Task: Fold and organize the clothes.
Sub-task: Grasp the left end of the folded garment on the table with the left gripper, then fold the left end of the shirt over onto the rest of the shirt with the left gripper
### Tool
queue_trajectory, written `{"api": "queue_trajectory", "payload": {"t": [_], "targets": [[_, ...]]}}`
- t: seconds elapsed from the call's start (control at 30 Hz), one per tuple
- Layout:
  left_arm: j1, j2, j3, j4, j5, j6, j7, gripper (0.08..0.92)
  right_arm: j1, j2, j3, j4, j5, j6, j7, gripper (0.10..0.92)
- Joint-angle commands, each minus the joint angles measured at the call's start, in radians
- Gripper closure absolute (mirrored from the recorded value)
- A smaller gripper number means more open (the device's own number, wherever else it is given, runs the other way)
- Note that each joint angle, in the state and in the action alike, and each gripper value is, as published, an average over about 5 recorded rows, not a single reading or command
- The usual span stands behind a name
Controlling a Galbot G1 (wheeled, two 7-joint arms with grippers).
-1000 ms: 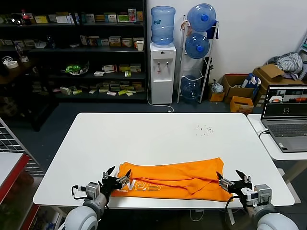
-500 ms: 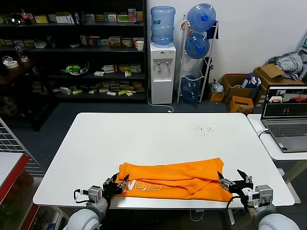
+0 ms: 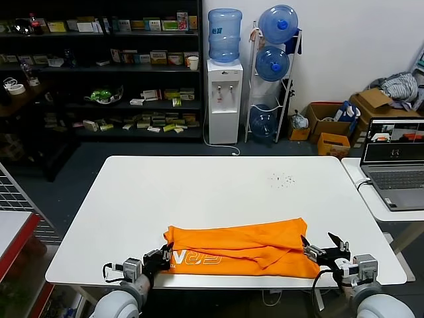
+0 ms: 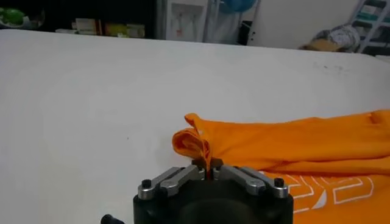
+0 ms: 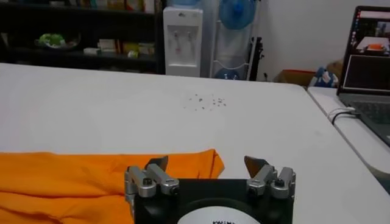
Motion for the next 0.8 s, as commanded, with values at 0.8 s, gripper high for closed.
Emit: {"api": "queue_trajectory", "payload": {"t": [0.8], "targets": [[0.063,0.406,-0.434,0.216,-0.01,-0.003,0.038,0.874,0.102,0.023,-0.078,-0.044,-0.01,0.006,0.011,0.203]]}}
